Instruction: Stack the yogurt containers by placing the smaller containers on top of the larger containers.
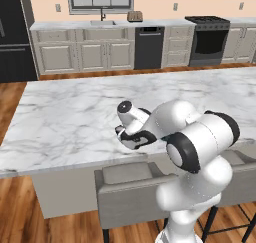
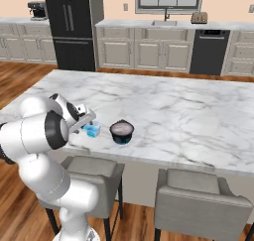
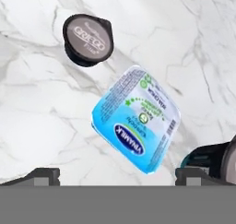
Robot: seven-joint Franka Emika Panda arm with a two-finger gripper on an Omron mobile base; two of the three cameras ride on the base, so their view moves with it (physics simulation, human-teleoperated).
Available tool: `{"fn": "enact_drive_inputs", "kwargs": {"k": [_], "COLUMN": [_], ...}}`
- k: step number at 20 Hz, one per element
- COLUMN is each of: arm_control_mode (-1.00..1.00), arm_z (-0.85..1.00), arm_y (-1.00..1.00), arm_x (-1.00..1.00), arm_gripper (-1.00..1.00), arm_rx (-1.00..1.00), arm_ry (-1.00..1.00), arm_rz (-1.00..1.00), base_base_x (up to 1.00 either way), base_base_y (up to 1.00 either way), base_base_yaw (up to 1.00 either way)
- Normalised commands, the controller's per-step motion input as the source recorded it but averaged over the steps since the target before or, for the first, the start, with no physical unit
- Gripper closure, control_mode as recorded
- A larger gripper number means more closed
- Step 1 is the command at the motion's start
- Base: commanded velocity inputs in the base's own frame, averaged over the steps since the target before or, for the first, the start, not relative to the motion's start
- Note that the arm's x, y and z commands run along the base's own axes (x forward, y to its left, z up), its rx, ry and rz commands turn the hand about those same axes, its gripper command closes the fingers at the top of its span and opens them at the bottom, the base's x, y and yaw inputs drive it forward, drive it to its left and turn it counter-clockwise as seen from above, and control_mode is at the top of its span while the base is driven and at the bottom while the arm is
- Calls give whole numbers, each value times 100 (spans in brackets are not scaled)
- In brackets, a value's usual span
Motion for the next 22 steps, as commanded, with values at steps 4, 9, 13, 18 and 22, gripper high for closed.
{"fn": "enact_drive_inputs", "kwargs": {"k": [4, 9, 13, 18, 22], "arm_control_mode": [-100, -100, -100, -100, -100], "arm_z": [-13, -11, -14, -15, -16], "arm_y": [0, 0, 1, 4, 3], "arm_x": [17, 16, 19, 16, 13], "arm_gripper": [-100, -100, -100, -100, -100], "arm_rx": [0, 0, 0, -1, -1], "arm_ry": [0, 0, 0, 0, 0], "arm_rz": [0, 0, 0, 0, 0], "base_base_x": [0, 0, 0, 0, 0], "base_base_y": [0, 0, 0, 0, 0], "base_base_yaw": [0, 0, 0, 0, 0]}}
